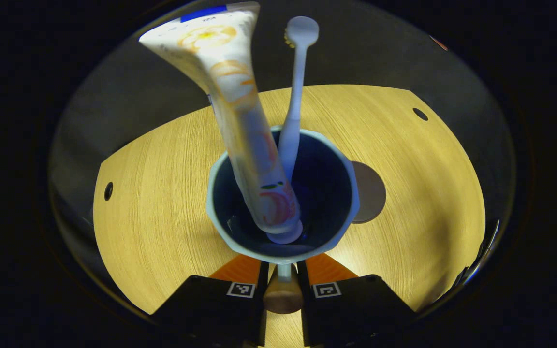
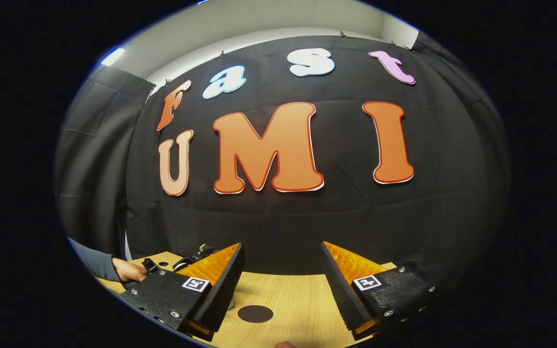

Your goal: Put the toothbrush and toothpaste on the desktop into the cup, then pick up the cup and place it on the coaster on the desktop.

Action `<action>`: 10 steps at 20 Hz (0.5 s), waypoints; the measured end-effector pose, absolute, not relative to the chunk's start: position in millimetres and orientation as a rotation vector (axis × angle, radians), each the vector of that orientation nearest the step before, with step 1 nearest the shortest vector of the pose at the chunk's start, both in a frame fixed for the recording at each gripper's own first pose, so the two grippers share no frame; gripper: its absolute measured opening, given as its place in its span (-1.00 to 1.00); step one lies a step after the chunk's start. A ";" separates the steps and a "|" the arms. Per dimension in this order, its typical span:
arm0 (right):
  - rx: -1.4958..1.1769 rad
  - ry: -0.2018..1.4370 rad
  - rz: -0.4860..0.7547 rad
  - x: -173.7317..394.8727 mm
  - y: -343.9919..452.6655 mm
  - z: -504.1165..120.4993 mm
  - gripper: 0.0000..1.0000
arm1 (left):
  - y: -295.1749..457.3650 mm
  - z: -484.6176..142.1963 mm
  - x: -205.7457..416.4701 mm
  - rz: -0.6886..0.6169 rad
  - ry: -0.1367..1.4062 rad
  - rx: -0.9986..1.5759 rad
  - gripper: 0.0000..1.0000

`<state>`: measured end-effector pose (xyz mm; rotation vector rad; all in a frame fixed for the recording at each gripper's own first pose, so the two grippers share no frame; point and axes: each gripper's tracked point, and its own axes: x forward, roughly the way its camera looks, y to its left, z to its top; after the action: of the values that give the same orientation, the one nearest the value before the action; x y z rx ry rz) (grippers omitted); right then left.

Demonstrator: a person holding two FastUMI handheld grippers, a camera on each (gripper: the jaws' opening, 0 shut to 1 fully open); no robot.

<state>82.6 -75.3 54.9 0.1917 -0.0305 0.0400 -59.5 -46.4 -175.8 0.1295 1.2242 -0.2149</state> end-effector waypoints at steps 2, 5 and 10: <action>0.188 -0.035 0.037 80.6 -78.1 56.0 0.86 | -54.9 -157.1 -52.0 -0.229 1.210 0.138 -0.43; 0.197 -0.050 0.036 77.1 -81.1 60.4 0.86 | -66.3 -159.9 -44.5 -0.251 1.205 0.146 -0.42; 0.193 -0.057 0.036 75.1 -81.7 62.8 0.86 | -77.6 -181.8 -42.9 -0.292 1.207 0.162 -0.43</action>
<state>75.1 -81.7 62.8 0.1931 -0.0574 0.0362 -42.9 -77.6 -181.8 0.1615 1.2073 -0.2917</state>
